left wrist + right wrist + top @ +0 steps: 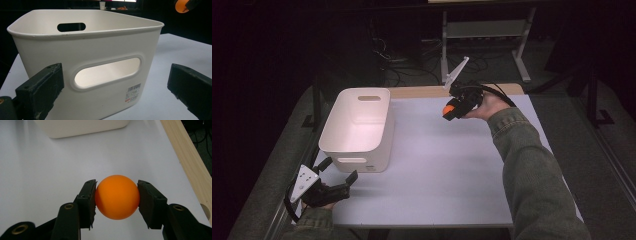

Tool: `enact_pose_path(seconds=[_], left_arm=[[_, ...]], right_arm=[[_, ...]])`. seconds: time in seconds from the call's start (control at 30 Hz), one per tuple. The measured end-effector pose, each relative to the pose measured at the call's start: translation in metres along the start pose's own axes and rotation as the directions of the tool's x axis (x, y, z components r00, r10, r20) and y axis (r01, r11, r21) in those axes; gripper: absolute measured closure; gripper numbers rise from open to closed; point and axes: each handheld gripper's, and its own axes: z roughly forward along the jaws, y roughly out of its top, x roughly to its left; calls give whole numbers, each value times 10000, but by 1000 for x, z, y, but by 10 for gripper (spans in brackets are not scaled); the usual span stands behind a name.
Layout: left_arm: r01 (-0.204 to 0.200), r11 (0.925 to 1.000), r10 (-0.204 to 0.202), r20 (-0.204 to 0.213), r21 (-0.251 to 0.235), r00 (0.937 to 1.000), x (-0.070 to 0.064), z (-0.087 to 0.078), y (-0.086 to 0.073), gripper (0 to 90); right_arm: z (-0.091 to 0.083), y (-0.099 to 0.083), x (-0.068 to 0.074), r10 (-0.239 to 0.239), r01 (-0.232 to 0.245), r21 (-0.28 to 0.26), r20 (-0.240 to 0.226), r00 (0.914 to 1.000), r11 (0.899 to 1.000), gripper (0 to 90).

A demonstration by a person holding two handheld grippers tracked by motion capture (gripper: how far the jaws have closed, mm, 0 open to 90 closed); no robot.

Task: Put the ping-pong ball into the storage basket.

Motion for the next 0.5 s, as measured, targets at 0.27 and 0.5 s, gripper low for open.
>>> enact_pose_path(seconds=[0.27,0.5], left_arm=[[-2,10000,2,4,-8,10000,0,0,0,0],[-7,10000,7,15,-10,10000,0,0,0,0]], right_arm=[[-5,14,2,-210,209,-67,-89,9997,9998,500],[-5,27,6,-471,469,-111,-161,9988,9988,500]])
